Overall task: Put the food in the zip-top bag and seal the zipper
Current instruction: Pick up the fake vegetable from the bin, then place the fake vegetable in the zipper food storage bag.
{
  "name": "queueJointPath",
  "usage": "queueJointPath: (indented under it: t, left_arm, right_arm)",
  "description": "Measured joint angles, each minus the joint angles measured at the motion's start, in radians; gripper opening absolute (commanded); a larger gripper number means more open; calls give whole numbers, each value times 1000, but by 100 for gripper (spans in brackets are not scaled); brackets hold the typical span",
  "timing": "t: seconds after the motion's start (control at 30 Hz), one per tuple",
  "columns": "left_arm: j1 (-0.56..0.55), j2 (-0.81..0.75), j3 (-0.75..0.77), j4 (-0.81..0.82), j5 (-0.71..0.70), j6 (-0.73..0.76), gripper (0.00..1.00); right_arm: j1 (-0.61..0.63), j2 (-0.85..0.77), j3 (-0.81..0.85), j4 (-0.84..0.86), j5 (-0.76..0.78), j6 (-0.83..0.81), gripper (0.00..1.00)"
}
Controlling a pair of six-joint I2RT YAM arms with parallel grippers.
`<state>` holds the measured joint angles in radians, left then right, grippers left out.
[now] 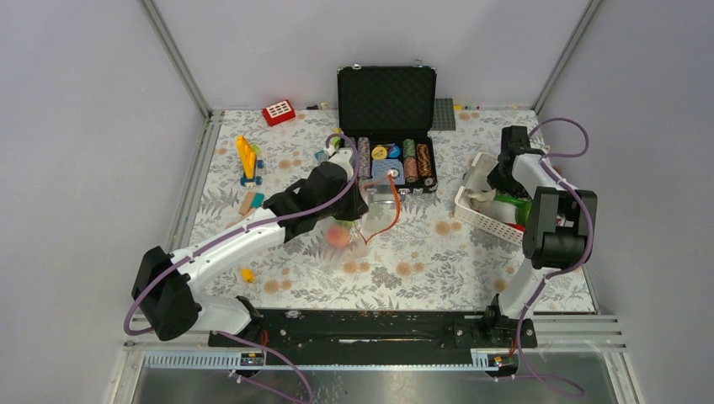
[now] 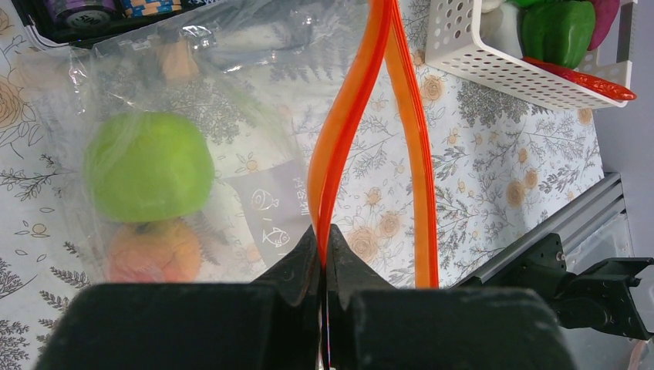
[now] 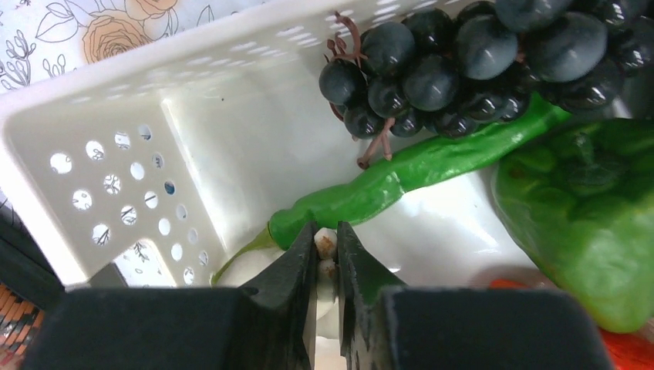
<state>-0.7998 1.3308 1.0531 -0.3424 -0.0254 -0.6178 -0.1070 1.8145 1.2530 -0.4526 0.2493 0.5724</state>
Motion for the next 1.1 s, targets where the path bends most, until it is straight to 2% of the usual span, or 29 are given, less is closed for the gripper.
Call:
queueJointPath:
  t: [0.17, 0.4, 0.57, 0.67, 0.83, 1.03, 1.1]
  left_arm:
    - [0, 0, 0, 0, 0, 0, 0]
    - [1, 0, 0, 1, 0, 0, 0]
    - [1, 0, 0, 3, 0, -1, 0]
    - [1, 0, 0, 5, 0, -1, 0]
    - [1, 0, 0, 8, 1, -1, 0]
    - [1, 0, 0, 8, 2, -1, 0]
    - [1, 0, 0, 8, 2, -1, 0]
  right_arm:
    - [0, -113, -51, -13, 20, -11, 2]
    - [0, -434, -136, -16, 74, -56, 1]
    - [0, -657, -209, 7, 35, -82, 0]
    - [0, -756, -258, 38, -90, -85, 0]
    - [51, -846, -342, 168, -415, -85, 0]
    - [323, -838, -349, 298, -614, -88, 0]
    - [372, -832, -349, 344, -648, -71, 0]
